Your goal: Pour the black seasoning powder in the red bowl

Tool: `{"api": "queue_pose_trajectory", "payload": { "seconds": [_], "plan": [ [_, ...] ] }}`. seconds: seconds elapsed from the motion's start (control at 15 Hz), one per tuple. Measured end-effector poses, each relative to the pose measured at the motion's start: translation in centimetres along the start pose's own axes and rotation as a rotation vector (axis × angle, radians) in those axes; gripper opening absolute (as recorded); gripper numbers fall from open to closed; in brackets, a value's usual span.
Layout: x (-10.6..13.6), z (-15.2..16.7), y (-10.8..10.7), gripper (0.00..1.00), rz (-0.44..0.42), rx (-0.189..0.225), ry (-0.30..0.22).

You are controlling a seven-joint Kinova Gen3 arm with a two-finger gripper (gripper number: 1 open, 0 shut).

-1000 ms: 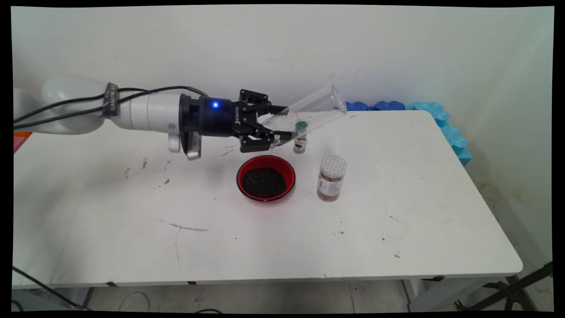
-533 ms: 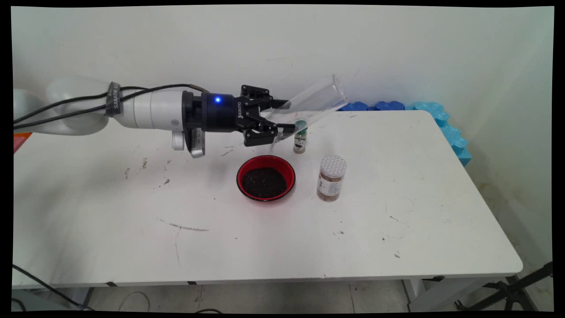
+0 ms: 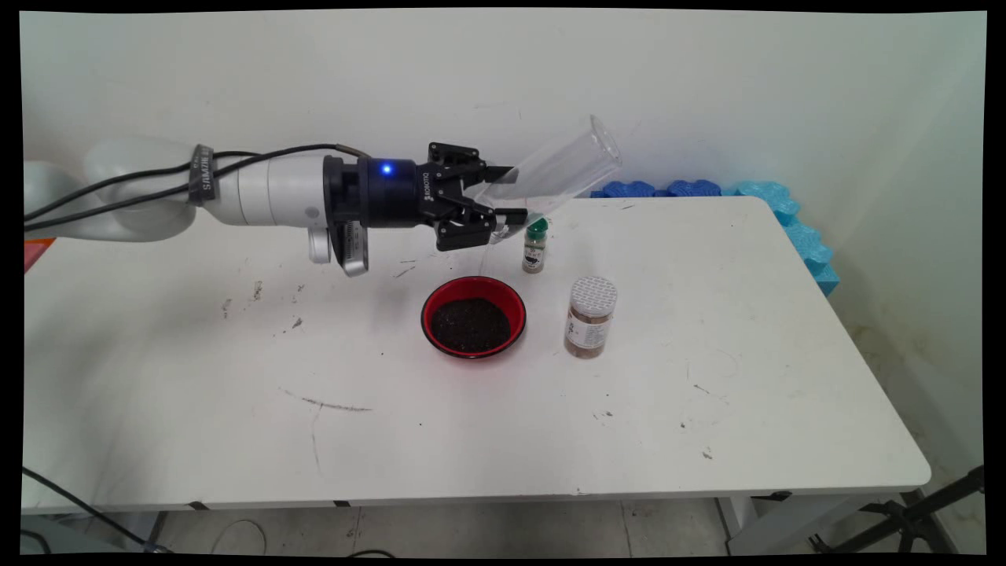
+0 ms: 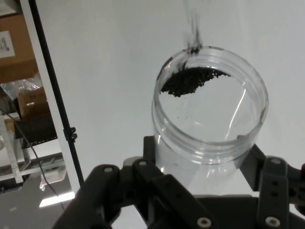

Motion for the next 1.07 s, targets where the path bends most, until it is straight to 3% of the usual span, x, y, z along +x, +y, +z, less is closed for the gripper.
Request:
{"api": "queue_pose_trajectory", "payload": {
  "seconds": [0.67,1.07],
  "plan": [
    [-0.4,-0.5,0.7,0.00,0.139,0.008,0.035],
    [-1.4,-1.3,0.7,0.00,0.406,0.056,0.090]
  ]
}}
